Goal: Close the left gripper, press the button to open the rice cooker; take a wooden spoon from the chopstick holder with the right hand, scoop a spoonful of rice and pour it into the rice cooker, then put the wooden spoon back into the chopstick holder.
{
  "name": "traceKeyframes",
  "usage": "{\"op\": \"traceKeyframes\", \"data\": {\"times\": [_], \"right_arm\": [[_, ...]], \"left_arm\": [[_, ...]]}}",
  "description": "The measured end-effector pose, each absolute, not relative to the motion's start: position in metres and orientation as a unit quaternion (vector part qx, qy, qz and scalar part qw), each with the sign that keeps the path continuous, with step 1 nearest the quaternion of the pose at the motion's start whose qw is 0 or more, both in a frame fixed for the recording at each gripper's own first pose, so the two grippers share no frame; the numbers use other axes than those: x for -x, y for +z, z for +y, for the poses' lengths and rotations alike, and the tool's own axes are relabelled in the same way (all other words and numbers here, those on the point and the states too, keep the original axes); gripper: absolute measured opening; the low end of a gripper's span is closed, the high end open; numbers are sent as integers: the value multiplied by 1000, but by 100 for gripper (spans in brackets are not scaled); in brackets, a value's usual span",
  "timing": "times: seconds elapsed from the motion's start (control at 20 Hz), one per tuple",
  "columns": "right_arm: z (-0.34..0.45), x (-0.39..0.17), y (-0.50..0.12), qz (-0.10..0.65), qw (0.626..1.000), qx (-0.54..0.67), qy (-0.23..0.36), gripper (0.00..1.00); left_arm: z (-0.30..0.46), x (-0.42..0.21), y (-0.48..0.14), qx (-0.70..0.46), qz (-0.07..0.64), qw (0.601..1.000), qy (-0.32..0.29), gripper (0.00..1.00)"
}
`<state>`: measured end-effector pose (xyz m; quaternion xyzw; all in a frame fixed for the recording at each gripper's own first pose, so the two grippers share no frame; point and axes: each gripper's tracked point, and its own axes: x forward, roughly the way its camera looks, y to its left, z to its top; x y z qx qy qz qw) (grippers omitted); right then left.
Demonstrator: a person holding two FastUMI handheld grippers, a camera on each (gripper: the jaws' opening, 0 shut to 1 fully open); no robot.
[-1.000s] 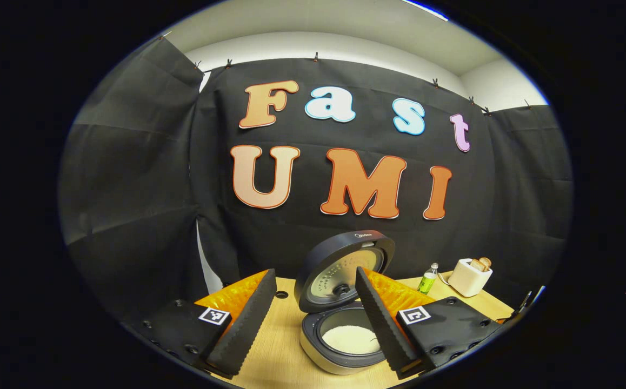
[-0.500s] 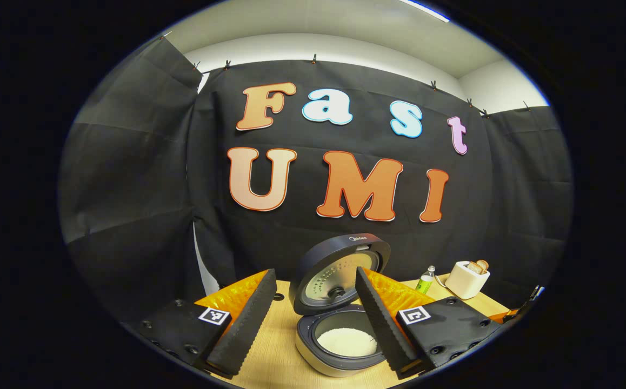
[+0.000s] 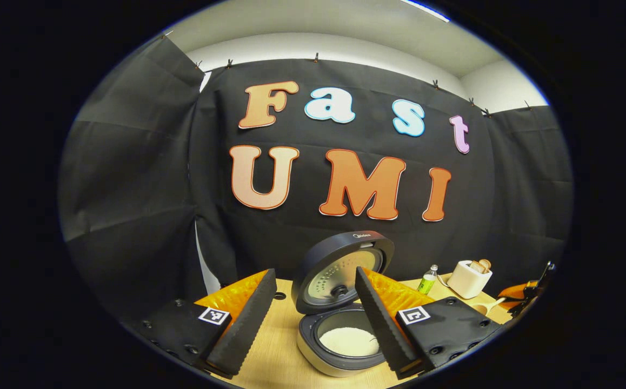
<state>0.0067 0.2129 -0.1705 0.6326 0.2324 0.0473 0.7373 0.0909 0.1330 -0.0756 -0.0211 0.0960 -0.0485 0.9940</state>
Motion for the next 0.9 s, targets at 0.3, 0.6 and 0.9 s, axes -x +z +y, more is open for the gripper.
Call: {"op": "traceKeyframes", "data": {"times": [0.3,0.6,0.9], "right_arm": [[262,-42,-135,243,742,-619,84,2],[320,-67,-127,263,760,-582,115,2],[360,-85,-132,271,817,-493,127,2]], "left_arm": [[152,-90,-76,25,94,995,-28,97],[180,-86,-77,8,91,996,6,97],[195,-84,-83,6,92,996,19,97]]}}
